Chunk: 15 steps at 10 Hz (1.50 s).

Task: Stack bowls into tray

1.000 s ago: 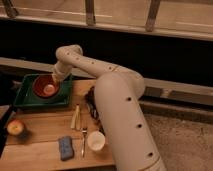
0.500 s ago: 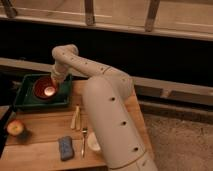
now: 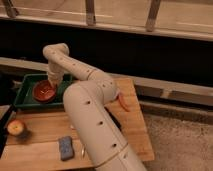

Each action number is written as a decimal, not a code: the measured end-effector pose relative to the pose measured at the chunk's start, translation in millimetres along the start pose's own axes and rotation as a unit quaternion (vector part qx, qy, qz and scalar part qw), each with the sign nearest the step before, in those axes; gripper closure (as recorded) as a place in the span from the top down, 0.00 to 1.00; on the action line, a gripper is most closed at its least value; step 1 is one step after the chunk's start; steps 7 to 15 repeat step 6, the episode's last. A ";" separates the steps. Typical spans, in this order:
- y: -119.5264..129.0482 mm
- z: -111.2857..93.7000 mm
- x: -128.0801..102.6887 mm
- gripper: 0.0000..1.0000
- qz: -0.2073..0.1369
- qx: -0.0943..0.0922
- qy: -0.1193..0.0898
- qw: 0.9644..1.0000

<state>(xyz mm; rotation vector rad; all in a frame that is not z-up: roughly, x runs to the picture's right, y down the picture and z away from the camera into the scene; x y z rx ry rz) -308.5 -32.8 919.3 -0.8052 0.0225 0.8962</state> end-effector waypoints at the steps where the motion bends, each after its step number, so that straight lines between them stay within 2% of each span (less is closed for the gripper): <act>1: -2.1 1.7 2.4 0.71 0.001 0.002 0.007 1.000; 2: -5.6 3.3 5.6 0.77 0.004 0.003 0.013 1.000; 3: -6.5 4.7 6.0 0.78 0.006 0.001 0.013 1.000; 6: -13.0 7.7 10.9 0.78 0.016 -0.003 0.016 1.000; 15: -13.0 7.7 10.9 0.78 0.016 -0.003 0.016 1.000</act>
